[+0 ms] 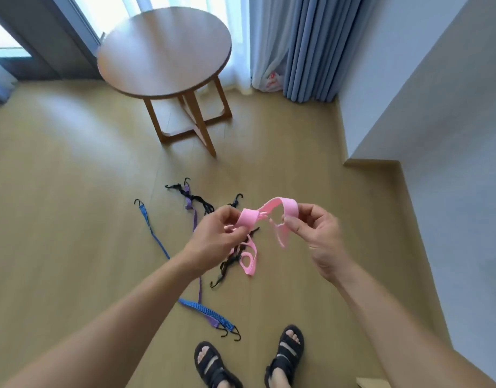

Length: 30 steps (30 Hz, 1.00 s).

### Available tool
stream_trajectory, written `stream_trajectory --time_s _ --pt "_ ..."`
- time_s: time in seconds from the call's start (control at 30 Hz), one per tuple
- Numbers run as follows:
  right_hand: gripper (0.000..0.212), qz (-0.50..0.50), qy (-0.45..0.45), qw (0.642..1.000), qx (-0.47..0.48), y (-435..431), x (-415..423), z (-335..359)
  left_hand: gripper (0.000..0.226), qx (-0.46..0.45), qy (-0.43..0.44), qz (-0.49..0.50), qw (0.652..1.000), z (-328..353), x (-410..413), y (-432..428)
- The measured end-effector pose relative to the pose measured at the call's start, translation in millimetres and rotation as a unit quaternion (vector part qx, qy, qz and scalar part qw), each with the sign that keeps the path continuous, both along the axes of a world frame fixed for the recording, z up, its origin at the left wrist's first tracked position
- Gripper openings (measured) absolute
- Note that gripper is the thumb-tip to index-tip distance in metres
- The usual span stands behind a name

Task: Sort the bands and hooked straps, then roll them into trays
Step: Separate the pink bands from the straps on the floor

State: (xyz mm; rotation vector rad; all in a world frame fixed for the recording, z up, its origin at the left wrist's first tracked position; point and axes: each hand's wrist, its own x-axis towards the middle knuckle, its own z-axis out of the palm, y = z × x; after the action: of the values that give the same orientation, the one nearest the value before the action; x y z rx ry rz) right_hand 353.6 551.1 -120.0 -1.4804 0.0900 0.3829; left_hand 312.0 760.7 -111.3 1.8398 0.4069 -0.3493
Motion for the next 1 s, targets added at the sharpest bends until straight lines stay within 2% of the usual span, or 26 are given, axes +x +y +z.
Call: stream_trajectory --time_s 0.13,0.2,0.33,0.5,0.63,0.77,0.83,0.93,1.0 --pt "0.014 0.013 -0.092 0.996 -0.001 -25 -10 92 0.015 0.038 -0.113 0.009 0.993 85 2 -23" --pt "0.02 0.013 -0.133 0.991 -0.021 -36 -14 126 0.018 0.052 -0.176 -0.005 0.983 120 2 -29" --pt "0.024 -0.023 -0.149 0.988 0.033 -53 -28 177 0.01 -0.104 -0.203 -0.057 0.972 174 -1 -46" --pt "0.028 -0.109 -0.212 0.971 0.02 -63 -70 222 0.019 -0.191 -0.259 -0.099 0.942 212 -8 -65" --pt "0.028 -0.161 -0.238 0.958 0.023 -66 -116 242 0.03 -0.233 -0.28 -0.163 0.917 232 -23 -73" --pt "0.043 -0.209 -0.256 0.944 -0.018 -65 -167 251 0.037 -0.242 -0.272 -0.246 0.898 239 -49 -80" --pt "0.048 -0.233 -0.243 0.94 -0.051 -63 -195 254 0.041 -0.218 -0.266 -0.296 0.891 238 -61 -87" --pt "0.049 -0.259 -0.194 0.943 -0.078 -64 -238 259 0.061 -0.18 -0.237 -0.397 0.868 239 -80 -104" --pt "0.042 -0.285 -0.182 0.937 -0.085 -69 -263 261 0.064 -0.182 -0.219 -0.444 0.85 241 -93 -118"
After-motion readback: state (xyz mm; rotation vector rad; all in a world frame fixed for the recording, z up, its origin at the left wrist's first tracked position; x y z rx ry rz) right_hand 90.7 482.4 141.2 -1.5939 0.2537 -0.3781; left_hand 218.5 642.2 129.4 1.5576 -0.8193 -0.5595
